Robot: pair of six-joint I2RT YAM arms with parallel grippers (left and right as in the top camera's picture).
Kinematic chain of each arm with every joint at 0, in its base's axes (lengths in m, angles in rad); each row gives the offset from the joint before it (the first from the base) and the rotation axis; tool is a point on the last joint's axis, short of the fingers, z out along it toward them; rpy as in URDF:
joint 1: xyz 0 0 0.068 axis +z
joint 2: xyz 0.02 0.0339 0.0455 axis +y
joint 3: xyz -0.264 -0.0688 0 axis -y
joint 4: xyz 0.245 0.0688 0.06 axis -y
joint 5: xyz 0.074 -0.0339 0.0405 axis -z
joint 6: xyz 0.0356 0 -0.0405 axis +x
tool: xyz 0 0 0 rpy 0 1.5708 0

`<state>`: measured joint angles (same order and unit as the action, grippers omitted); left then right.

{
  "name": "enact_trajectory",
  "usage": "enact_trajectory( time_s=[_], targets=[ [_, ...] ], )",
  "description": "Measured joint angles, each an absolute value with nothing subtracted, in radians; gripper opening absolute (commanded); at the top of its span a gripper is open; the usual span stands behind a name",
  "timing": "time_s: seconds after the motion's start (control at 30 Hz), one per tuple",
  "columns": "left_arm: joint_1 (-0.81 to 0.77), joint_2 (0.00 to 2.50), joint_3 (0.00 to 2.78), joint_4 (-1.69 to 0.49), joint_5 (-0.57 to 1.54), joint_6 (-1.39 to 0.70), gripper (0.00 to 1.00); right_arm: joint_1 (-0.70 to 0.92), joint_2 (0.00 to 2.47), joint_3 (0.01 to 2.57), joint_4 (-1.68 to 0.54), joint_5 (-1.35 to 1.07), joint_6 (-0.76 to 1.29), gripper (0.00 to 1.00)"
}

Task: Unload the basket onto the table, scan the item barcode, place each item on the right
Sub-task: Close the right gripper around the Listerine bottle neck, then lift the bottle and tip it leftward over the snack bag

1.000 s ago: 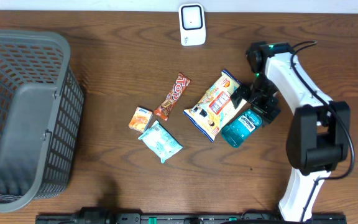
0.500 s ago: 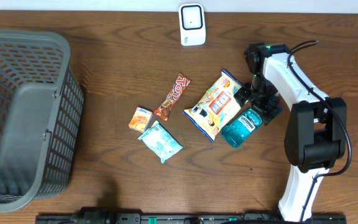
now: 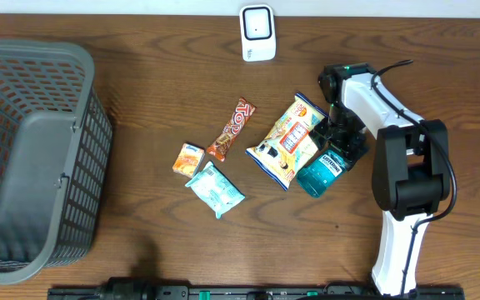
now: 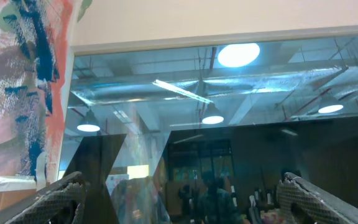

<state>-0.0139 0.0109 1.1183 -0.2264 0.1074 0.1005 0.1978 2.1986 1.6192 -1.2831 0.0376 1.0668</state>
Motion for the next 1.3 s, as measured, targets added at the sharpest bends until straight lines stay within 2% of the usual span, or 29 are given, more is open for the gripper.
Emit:
enact_trajectory(
  time_s=[0.27,0.5,0.9,1.1,1.3],
  targets=[
    [-0.014,0.011,1.118,-0.227,0.107,0.101,0.98,0.198,2.230,1.656,-1.328,0.039,1.068,0.54],
    [-0.014,0.011,1.118,-0.227,0.107,0.101,0.98,0.200,2.236,1.660,-1.345,0.051,1.069,0.46],
    [-0.014,0.011,1.118,-0.227,0.107,0.101,0.98,0.199,2.242,1.666,-1.360,0.033,1.030,0.42],
    [-0.014,0.011,1.118,-0.227,0.107,0.101,0.98,0.180,2.262,1.699,-1.377,-0.075,0.875,0.39],
    [-0.014,0.011,1.118,-0.228,0.107,0.101,0.98,0.161,2.273,1.727,-1.320,-0.345,0.657,0.42]
  ],
)
